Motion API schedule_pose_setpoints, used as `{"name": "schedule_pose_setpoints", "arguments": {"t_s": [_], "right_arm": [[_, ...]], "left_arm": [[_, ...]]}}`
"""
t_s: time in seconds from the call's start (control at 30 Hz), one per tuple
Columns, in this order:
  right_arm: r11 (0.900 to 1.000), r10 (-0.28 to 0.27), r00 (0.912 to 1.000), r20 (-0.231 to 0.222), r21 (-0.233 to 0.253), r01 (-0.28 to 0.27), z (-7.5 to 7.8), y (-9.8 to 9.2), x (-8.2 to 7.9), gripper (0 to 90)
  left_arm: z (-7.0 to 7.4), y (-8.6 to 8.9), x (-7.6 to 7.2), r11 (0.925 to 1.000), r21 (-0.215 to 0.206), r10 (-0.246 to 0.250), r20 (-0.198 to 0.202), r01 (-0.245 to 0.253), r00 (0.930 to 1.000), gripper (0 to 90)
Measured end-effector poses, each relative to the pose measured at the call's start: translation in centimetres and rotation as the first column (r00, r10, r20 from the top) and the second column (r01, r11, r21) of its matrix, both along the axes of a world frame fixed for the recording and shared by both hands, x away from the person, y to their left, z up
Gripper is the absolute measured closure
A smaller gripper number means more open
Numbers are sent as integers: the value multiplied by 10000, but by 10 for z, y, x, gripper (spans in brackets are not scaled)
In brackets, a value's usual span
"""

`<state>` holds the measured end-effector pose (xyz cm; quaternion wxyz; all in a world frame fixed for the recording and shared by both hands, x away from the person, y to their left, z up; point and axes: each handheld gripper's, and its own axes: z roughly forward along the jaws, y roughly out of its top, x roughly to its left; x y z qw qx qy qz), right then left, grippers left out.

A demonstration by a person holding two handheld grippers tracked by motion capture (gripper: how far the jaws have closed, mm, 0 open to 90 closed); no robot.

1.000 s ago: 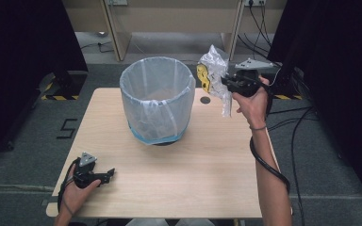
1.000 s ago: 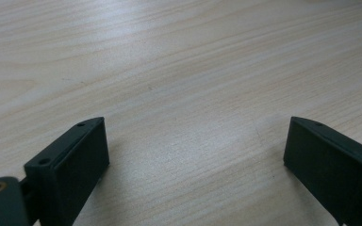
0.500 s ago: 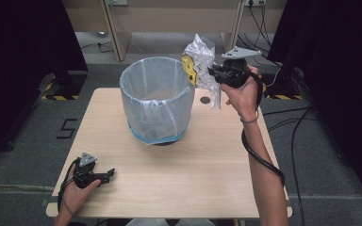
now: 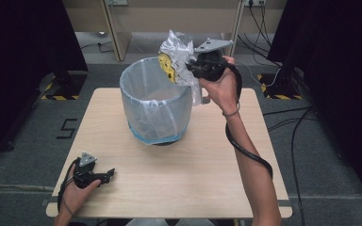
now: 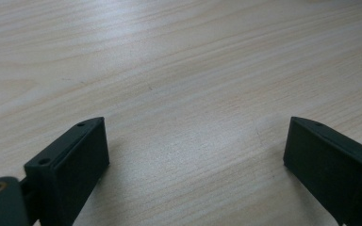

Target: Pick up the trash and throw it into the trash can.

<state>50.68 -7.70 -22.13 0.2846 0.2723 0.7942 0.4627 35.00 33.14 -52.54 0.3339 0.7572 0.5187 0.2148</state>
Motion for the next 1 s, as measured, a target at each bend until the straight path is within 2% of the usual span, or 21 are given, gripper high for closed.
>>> {"name": "schedule_pose_setpoints", "arguments": {"t_s": [0.17,0.5,0.77,0.87,1.0], "right_arm": [[9996,222,9998,10,-190,-222,2,13,1,837],[9974,510,9981,-347,-498,-527,-4,40,13,835],[9940,729,9958,-554,-771,-770,-9,55,16,827],[9935,820,9934,-805,-728,-879,-11,58,18,795],[9957,794,9921,-973,-397,-836,-13,58,20,680]], "left_arm": [[0,0,0,10000,4,-13,-22,13,10000,64],[0,0,0,10000,0,-1,5,1,10000,64],[0,0,0,10000,-12,9,9,-9,10000,64],[0,0,0,10000,3,-5,3,5,10000,64],[0,0,0,10000,-15,13,13,-13,10000,64]]}}
